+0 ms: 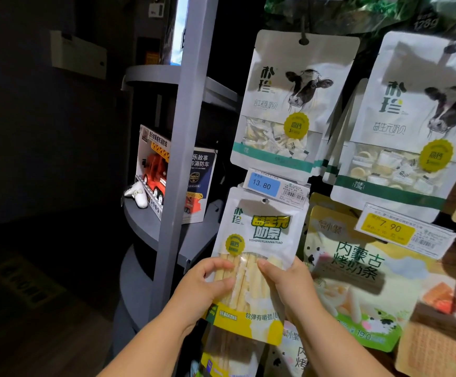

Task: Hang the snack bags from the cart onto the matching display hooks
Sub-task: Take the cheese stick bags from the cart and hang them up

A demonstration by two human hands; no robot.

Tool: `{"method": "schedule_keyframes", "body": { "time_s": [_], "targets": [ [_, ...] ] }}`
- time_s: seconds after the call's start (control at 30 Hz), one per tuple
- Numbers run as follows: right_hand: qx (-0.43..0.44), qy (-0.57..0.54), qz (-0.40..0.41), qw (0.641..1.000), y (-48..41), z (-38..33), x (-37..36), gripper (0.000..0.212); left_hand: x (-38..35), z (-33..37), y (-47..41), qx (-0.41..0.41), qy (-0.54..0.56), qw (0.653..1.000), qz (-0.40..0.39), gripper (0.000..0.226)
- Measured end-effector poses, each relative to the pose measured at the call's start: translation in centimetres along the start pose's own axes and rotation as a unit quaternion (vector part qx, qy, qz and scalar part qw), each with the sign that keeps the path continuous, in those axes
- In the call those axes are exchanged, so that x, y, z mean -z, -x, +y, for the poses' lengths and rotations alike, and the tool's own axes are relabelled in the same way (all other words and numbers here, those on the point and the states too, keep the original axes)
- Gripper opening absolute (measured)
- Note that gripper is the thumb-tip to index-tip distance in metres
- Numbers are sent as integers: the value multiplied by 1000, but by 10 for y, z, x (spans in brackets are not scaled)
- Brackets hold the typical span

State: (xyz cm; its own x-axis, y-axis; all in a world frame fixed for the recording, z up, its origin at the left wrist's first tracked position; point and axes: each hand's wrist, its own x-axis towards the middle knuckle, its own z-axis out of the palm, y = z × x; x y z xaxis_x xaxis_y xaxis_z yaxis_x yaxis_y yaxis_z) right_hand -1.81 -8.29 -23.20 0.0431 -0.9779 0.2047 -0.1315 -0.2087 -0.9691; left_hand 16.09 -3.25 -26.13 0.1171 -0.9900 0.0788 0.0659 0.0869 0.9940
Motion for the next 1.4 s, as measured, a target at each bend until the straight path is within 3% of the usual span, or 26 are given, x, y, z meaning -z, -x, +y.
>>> {"method": "schedule_keyframes", "body": {
  "time_s": [0.2, 0.53, 0.73, 0.87, 1.07, 1.17, 1.3, 1.4],
  "targets": [
    [-16, 23, 52, 998, -15, 4, -3, 22, 2, -10, -12, 29, -25, 999, -16, 33],
    [-55, 93, 116, 987, -40, 17, -13, 43, 10, -12, -18, 56, -71, 994, -60, 56],
    [-70, 115, 122, 983, -45, 19, -9, 53, 7, -18, -21, 58, -97, 990, -78, 47],
    [-92, 122, 133, 979, -43, 17, -9, 73, 0, -21, -23, 67, -122, 986, -90, 54],
    [-107, 235, 165, 952, -18, 21, -7, 32, -10, -24, -29, 43, -224, 970, -83, 58],
    [-99, 214, 191, 953, -2, 24, -1, 14, -18, -30, -32, 21, -299, 951, -73, 58],
    [-59, 230, 202, 950, 26, 16, 9, 14, -37, -31, -25, -44, -395, 915, -66, 52],
    [-58, 275, 185, 942, 48, 17, 24, 12, -58, -30, -13, -106, -444, 884, -102, 42]
  ]
}}
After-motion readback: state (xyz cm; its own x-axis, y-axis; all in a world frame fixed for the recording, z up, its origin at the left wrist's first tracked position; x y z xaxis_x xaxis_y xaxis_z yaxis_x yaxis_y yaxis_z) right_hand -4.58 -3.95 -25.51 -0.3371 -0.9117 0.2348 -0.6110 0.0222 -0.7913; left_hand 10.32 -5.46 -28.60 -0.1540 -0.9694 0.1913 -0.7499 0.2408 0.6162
